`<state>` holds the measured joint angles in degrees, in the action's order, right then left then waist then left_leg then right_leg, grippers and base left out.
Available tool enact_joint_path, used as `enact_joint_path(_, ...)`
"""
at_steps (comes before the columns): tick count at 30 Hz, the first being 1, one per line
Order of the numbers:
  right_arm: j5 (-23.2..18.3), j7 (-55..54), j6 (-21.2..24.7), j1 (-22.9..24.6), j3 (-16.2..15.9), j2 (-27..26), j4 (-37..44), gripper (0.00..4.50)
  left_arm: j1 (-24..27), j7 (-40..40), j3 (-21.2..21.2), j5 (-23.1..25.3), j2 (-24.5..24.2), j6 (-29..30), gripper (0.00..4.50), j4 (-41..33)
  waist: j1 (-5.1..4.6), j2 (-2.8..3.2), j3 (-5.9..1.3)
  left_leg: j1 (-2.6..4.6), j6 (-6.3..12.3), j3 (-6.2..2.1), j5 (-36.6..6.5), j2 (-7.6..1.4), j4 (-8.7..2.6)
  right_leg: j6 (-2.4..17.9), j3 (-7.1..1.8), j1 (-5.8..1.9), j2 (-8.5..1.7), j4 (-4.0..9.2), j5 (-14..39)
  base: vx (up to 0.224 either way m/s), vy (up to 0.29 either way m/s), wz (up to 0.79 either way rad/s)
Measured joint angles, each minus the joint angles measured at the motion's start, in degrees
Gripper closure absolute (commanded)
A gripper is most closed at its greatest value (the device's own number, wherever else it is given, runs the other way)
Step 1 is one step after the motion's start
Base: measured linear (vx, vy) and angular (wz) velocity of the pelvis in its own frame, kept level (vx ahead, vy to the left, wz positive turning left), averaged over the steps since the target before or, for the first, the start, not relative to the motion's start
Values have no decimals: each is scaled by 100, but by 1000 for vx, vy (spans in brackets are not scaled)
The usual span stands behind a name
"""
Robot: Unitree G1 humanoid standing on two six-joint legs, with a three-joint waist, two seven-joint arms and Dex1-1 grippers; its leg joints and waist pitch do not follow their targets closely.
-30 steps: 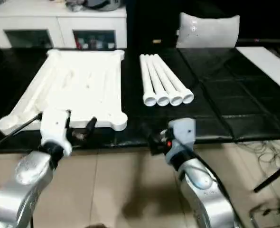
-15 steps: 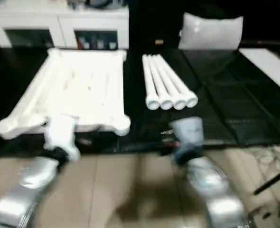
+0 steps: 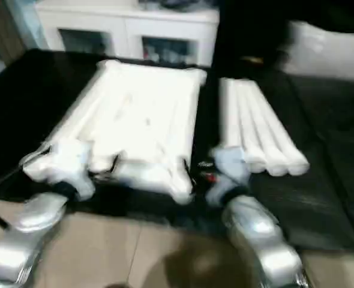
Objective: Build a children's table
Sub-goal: Move to table
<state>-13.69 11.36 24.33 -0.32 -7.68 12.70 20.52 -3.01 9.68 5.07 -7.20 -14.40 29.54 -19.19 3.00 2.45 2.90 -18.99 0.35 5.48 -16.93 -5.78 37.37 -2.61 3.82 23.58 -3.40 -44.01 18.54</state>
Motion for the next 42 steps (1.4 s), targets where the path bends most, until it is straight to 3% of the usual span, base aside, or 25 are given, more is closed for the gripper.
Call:
enact_joint_path(1, 18, -1, -5, 23, 43, 13, 4, 0, -56, 102, 34, -30, -13, -6, 12, 9, -17, -47, -6, 50, -3, 45, -43, 58, -11, -22, -46, 163, -12, 143, -107, 166, -3, 1)
enact_joint_path(2, 67, -31, -8, 39, 59, 34, 5, 0, -153, 253, 107, -93, -41, -30, 12, 23, -13, -199, -3, 135, -32, 156, -116, 192, -29, 181, -175, 189, -89, 627, -436, 138, -71, 1)
enact_joint_path(3, 98, -45, -6, 65, 79, 60, 3, 0, -217, 330, 183, -121, 4, -56, 12, 71, -23, -255, 23, 184, -52, 155, -175, 265, -16, 218, -282, 144, -109, 566, -673, 138, -71, 1)
enact_joint_path(4, 107, -62, -3, 119, 117, 84, 0, 0, -223, 393, 292, -157, 53, -62, 12, 98, 9, -261, 28, 201, 118, 139, -258, 266, 81, 271, -307, 89, -63, 615, -580, 170, -94, -4)
enact_joint_path(5, 110, -105, 20, 154, 182, 86, 0, 0, -255, 448, 409, -198, 74, -64, 12, 105, 26, -182, 26, 158, 275, 40, -289, 265, 293, 309, -307, -45, -15, 705, -557, 183, -56, -13)
enact_joint_path(7, 105, -199, 63, 197, 297, 26, 59, 0, -291, 455, 414, -207, 111, -80, 12, 114, 105, -145, 35, 134, 117, -30, -237, 263, 493, 367, -601, -235, 230, 769, -522, 168, -42, -23)
enact_joint_path(8, 98, -253, 69, 256, 367, -18, 197, 0, -322, 455, 414, -207, 147, -98, 12, 118, 199, -48, 51, 73, -56, -78, -146, 203, 482, 372, -727, -350, 392, 813, -511, 141, 21, -57)
enact_joint_path(9, 95, -273, 71, 255, 387, -21, 263, 0, -324, 456, 412, -207, 152, -112, 12, 118, 217, 43, 57, 23, -195, -141, -69, 137, 331, 366, -799, -396, 526, 839, -507, 141, 21, -57)
enact_joint_path(10, 96, -273, 73, 268, 389, -8, 343, 0, -330, 461, 398, -209, 160, -125, 12, 120, 219, 177, 52, -36, -264, -179, -6, 45, 163, 329, -821, -424, 668, 833, -487, 143, 102, -68)
enact_joint_path(11, 84, -268, 106, 342, 310, -81, 426, 0, -279, 470, 356, -207, 164, -123, 12, 169, 141, 219, 40, 38, -257, -90, -102, -1, 147, 275, -788, -323, 606, 770, -380, 101, 115, -49)
enact_joint_path(12, 74, -264, 136, 374, 239, -101, 503, 0, -267, 471, 324, -207, 145, -126, 12, 193, 22, 113, 18, 26, -202, -95, -80, 67, 110, 301, -577, -247, 417, 585, -317, 101, 115, -49)
enact_joint_path(13, 67, -269, 165, 441, 243, -93, 590, 0, -251, 461, 306, -204, 172, -126, 12, 240, -78, 54, -3, 6, -157, -92, -74, 101, 98, 287, -440, -180, 260, 525, -332, 81, 75, -10)
enact_joint_path(14, 90, -275, 173, 466, 261, -58, 642, 0, -206, 444, 302, -192, 185, -127, 12, 282, -164, -29, -41, -14, -138, -93, -84, 133, 123, 188, -419, -174, 119, 604, -397, 115, 35, 7)
enact_joint_path(15, 85, -242, 173, 460, 287, 8, 647, 0, -200, 442, 301, -187, 186, -131, 12, 324, -194, -65, -65, -71, -140, -95, -81, 173, 140, 104, -446, -179, 95, 603, -368, 115, 35, 7)
enact_joint_path(16, 81, -205, 173, 451, 323, 82, 634, 0, -201, 442, 316, -182, 223, -149, 12, 333, -208, -61, -62, -155, -152, -118, -71, 183, 146, 100, -477, -138, 106, 594, -367, 87, -18, -5)
enact_joint_path(17, 91, -192, 173, 471, 343, 137, 598, 0, -201, 446, 366, -170, 219, -231, 12, 335, -214, -62, -59, -189, -166, -133, -62, 181, 116, 96, -474, -122, 113, 606, -370, 0, 0, 0)
enact_joint_path(19, 115, -227, 181, 463, 368, 130, 567, 0, -194, 441, 375, -144, 206, -331, 12, 333, -166, -80, -51, -187, -189, -138, -52, 168, 62, 96, -449, -129, 119, 648, -380, 0, 0, 0)
enact_joint_path(20, 112, -228, 191, 434, 361, 63, 549, 0, -158, 406, 351, -131, 182, -344, 12, 313, -114, -77, -50, -174, -218, -145, -35, 147, 35, 107, -427, -156, 128, 708, -417, 0, 0, 0)
enact_joint_path(24, 8, -158, 564, 247, 317, 1, 532, 0, 17, 349, 92, -152, 180, -325, 12, 182, -105, -123, 11, -50, -229, -139, -6, 98, -22, 217, -343, -307, 114, 827, -443, -42, -7, 4)
enact_joint_path(26, -29, 9, 535, 250, 241, 47, 503, 0, 77, 409, 74, -161, 130, -347, 12, 133, -104, -139, 65, -7, -221, -71, 33, 53, -38, 239, -319, -372, 92, 829, -455, -33, -5, 5)
enact_joint_path(29, -31, 359, 435, 250, 53, 301, 387, 0, 133, 763, 184, -246, -84, -354, 12, 106, -106, -128, 77, -2, -213, 20, 75, -3, -50, 257, -312, -380, 79, 825, -467, -46, -6, 4)
enact_joint_path(32, -25, 613, 418, 243, 9, 456, 339, 0, 124, 1152, 295, -392, -255, -350, 12, 83, -102, -97, 83, -7, -211, 43, 98, -12, -57, 258, -307, -371, 67, 815, -479, 0, 0, 0)
enact_joint_path(34, -19, 1057, 375, 178, -101, 907, 339, 0, -11, 1778, 527, -524, -695, -312, 12, 81, -99, -60, 91, -10, -207, 46, 102, -11, -57, 257, -305, -367, 63, 811, -480, 0, 0, 0)
enact_joint_path(38, -73, 1905, 215, 191, -30, 1600, 358, 0, -226, 3000, 882, -714, -1292, -312, 51, 55, -90, 27, 79, -17, -195, 50, 108, -12, -65, 258, -299, -360, 60, 815, -479, 0, 0, 0)
enact_joint_path(42, -248, 2523, 121, 431, 131, 2186, 448, 0, -368, 3913, 1128, -789, -1789, -551, 94, 36, -82, 37, 75, -12, -167, 52, 124, -14, -89, 266, -291, -356, 59, 820, -472, 0, 0, 0)
